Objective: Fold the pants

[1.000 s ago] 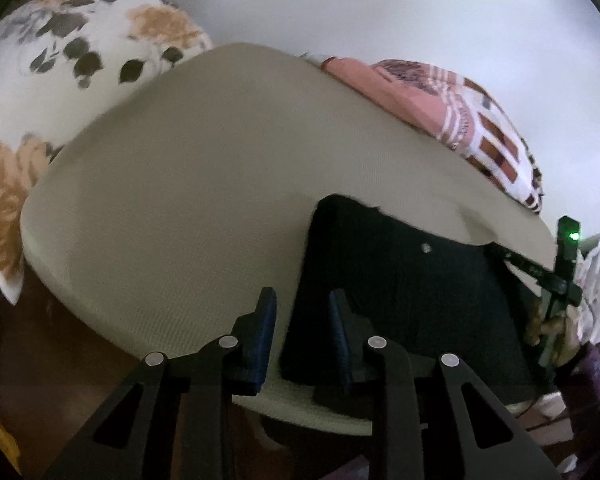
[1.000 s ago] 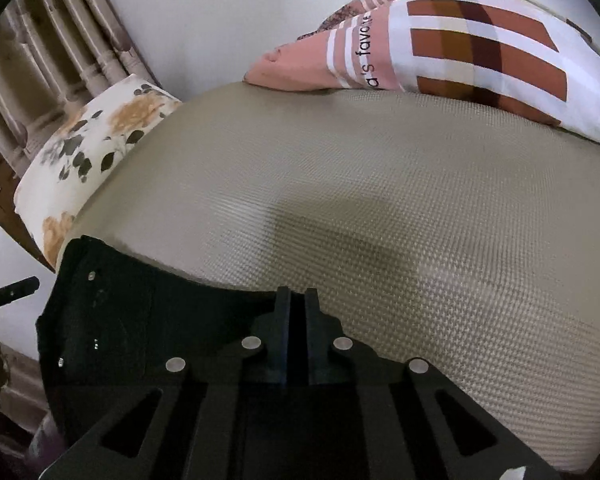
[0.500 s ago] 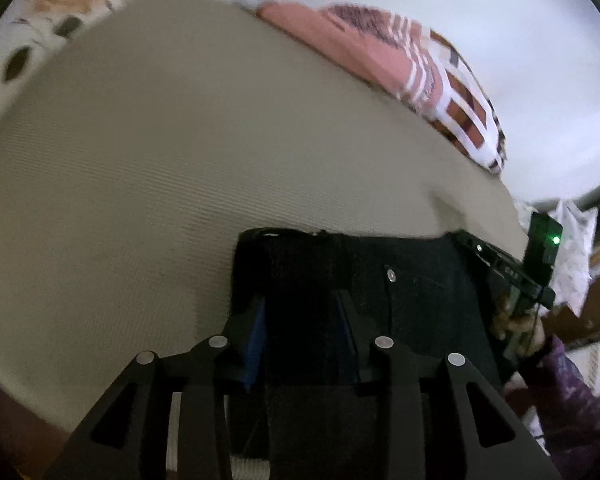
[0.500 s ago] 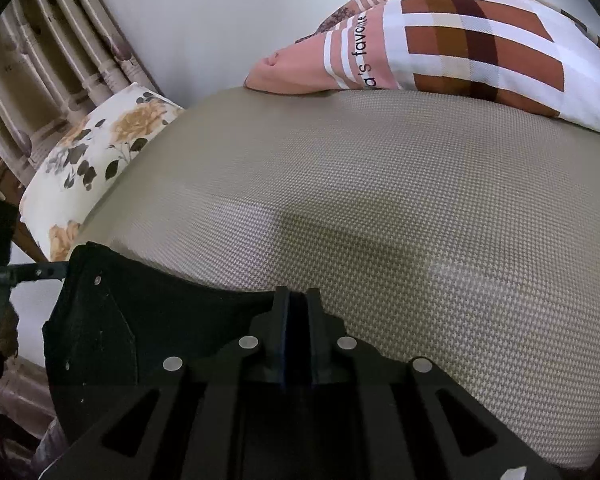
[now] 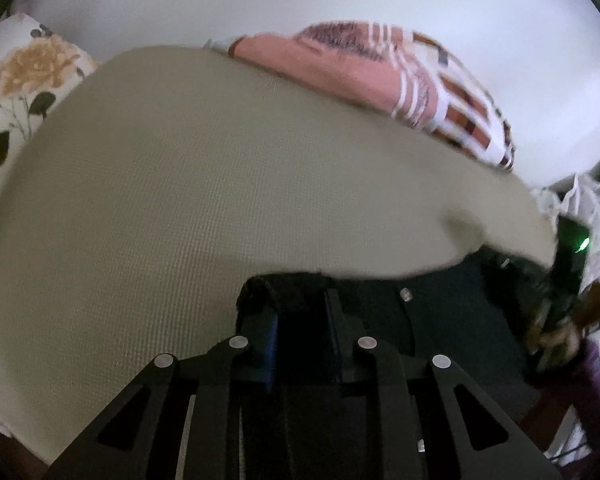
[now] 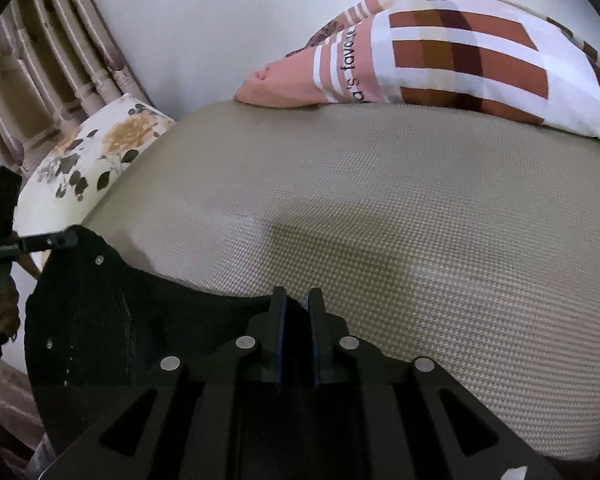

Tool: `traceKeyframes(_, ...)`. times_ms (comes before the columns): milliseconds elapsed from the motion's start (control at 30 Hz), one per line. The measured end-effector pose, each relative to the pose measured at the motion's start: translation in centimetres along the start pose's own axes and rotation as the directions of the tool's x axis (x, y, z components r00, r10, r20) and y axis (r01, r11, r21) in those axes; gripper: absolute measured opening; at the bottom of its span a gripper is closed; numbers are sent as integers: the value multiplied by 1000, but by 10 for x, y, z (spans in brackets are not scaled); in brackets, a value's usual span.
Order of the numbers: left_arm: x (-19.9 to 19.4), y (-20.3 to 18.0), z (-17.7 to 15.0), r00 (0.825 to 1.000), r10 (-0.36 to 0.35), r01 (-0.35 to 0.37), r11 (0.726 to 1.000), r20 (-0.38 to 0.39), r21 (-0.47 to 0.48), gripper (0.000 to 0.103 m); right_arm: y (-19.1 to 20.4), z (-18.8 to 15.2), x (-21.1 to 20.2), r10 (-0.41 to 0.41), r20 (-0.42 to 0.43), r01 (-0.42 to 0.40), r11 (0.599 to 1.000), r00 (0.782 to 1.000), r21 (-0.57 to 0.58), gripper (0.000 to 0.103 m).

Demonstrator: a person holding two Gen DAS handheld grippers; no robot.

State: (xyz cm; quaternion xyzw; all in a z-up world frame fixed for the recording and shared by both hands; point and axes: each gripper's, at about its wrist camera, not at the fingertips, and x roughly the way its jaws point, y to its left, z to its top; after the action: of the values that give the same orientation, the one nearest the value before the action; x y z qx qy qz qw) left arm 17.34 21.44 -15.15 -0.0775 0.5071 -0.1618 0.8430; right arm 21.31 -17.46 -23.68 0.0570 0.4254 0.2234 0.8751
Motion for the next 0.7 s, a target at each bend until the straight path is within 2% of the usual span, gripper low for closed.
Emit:
traceKeyframes(100, 4, 14, -17, 999, -51, 51, 999, 8, -11, 22, -3, 1, 0, 4, 1, -4, 1000, 1000, 10, 8)
traceKeyframes(167, 5, 27, -26, 996, -94, 94, 994, 7, -50, 30, -3, 0, 1, 3, -2, -3, 1000, 1000, 13, 9)
traceKeyframes(233, 4, 32, -29, 994, -107, 108, 992, 27, -62, 44, -4, 1, 1, 2, -4, -2, 1000, 1000, 14, 11)
traceKeyframes(300, 0, 34, -28, 993, -111, 113, 992, 44, -59, 49, -3, 1, 1, -7, -4, 7, 1000, 1000, 15, 13)
traceKeyframes(467, -23, 39, -22, 989, -144, 148, 981, 46, -122, 50, -3, 1, 2, -30, -2, 30, 999, 1000, 15, 18)
traceKeyframes(567, -53, 60, -26, 985, -155, 169, 961, 80, -218, 58, -6, 1, 2, -27, -4, 27, 999, 1000, 33, 22)
traceKeyframes(600, -66, 73, -33, 982, -169, 185, 939, 82, -290, 59, -7, 1, 3, -27, -4, 27, 999, 1000, 37, 22)
traceKeyframes(633, -72, 78, -38, 981, -177, 192, 926, 75, -325, 59, -7, 1, 3, -27, -4, 27, 999, 1000, 38, 22)
traceKeyframes(700, -81, 83, -62, 983, -185, 171, 899, 5, -403, 59, -7, 1, 3, -27, -4, 27, 999, 1000, 37, 22)
